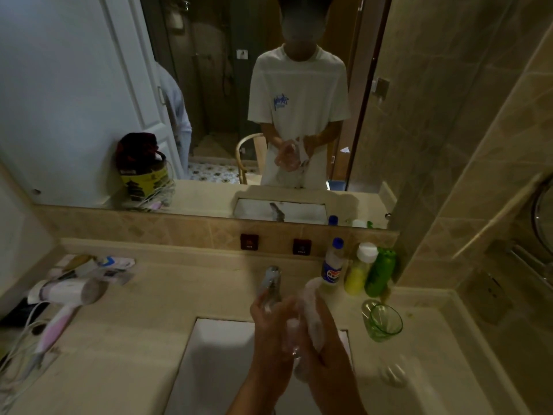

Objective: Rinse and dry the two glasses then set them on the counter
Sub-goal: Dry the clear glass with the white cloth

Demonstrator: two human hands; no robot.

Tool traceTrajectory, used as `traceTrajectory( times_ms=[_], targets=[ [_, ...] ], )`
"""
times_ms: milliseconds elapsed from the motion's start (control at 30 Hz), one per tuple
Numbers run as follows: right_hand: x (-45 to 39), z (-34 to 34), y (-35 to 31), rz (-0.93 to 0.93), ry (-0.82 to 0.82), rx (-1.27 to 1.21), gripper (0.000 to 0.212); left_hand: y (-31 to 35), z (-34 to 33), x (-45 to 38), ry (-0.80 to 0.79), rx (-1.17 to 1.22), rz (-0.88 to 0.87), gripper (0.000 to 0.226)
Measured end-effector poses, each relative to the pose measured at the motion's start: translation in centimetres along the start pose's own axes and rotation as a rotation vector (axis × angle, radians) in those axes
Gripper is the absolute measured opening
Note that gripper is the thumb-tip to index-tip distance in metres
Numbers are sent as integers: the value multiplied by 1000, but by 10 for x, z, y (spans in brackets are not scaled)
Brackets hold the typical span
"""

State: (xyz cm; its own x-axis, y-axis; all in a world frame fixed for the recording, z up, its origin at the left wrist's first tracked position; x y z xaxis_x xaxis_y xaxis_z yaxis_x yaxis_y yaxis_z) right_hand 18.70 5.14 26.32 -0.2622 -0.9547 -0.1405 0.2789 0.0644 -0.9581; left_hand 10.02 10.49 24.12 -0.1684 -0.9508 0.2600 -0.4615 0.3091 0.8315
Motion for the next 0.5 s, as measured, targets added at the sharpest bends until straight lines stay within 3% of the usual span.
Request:
traceTrajectory(
  times_ms=[33, 100, 200, 267, 367, 500],
  targets=[
    [1, -4, 1, 77, -16, 49, 71, 1, 2, 0, 30, 11, 0, 74],
    [2, -8, 2, 87, -6, 21, 76, 9, 0, 2, -67, -22, -10, 67],
    [-13, 5, -1, -169, -9, -236, 65, 14, -6, 5, -150, -69, 19, 63],
    [-24, 13, -2, -393, -144, -347, 46, 13, -8, 9, -204, -125, 20, 45],
    [-28, 19, 4, -482, -177, -509, 34, 12, -4, 9, -191, -176, 57, 15],
    [-12, 14, 15, -537, -85, -580, 32, -1, 12, 2, -70, -177, 179, 29]
  ],
)
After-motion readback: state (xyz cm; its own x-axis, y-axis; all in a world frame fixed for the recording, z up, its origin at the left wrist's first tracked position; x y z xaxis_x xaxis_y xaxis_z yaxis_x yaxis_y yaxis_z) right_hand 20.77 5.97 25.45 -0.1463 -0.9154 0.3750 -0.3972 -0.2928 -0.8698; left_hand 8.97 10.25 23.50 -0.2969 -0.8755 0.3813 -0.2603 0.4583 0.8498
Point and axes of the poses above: each hand's wrist, its own x-axis away from the middle knuckle, its own z-axis out of the back of the hand, y = z × x, the point moved 3 cm from there along -x, towards the middle knuckle, and after that the axes turned 1 degree about -z, right-handed, at the moved point
